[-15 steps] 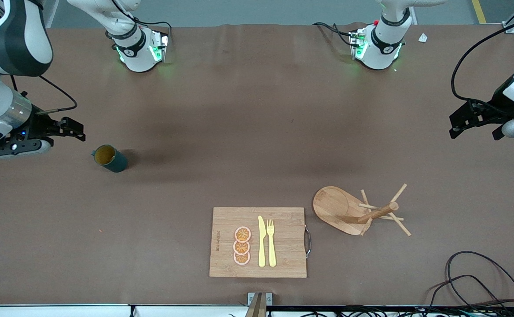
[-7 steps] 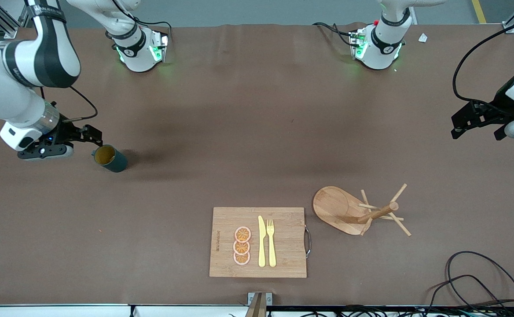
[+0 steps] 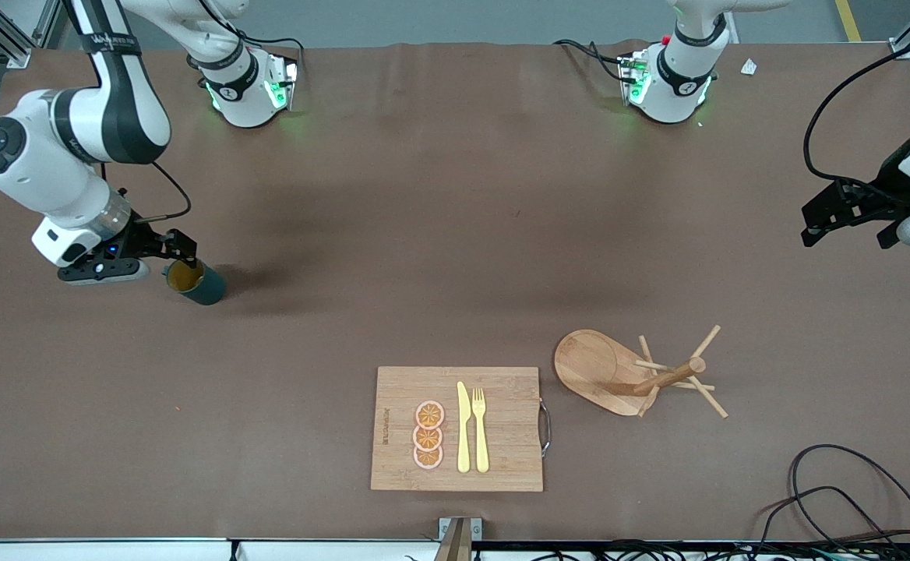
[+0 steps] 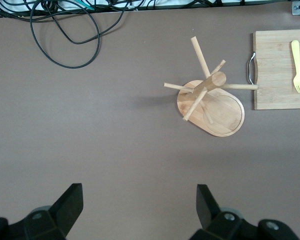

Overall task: Pass cup and hang on rack
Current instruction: 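Move the right gripper toward the teal mug, then lower the right gripper and grasp the teal mug rim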

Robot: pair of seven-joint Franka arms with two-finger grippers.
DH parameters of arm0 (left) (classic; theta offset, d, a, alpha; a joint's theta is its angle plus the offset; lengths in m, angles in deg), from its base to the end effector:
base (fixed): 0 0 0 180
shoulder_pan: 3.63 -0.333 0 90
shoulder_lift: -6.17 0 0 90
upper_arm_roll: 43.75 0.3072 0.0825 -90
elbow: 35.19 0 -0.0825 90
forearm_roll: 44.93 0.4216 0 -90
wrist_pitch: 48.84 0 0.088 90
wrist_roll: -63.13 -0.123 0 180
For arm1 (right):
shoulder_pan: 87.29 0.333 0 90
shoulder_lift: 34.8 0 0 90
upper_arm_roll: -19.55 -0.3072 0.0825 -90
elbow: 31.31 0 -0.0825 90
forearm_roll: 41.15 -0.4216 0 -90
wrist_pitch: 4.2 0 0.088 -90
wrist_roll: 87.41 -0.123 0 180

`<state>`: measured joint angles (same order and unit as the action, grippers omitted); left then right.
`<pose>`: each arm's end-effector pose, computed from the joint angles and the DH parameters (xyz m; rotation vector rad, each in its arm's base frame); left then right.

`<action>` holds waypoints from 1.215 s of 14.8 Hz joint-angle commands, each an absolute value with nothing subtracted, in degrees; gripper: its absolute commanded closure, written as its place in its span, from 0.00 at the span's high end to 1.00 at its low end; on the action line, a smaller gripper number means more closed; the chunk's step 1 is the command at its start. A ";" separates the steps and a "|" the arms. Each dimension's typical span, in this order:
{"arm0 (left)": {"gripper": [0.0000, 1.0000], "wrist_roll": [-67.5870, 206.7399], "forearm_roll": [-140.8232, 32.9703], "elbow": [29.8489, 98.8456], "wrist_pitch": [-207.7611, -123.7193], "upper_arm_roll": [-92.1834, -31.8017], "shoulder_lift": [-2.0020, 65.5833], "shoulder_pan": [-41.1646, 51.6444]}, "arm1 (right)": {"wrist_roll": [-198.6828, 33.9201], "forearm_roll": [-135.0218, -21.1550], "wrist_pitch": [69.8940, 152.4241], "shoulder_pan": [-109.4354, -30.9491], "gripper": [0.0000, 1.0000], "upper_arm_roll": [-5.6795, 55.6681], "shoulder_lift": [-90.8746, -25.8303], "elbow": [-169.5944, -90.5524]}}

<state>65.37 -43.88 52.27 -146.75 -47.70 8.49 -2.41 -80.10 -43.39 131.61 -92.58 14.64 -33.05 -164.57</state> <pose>0.6184 -0.0531 0.6115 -3.1262 0.0815 -0.2235 0.5404 -0.0028 0.3088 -3.1153 -0.1465 -0.1194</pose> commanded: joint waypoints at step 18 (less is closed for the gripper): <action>1.00 65.50 -43.70 52.79 -147.19 -47.80 8.10 -2.49 | -81.09 -43.70 143.90 -91.77 0.55 14.54 -42.09 -171.06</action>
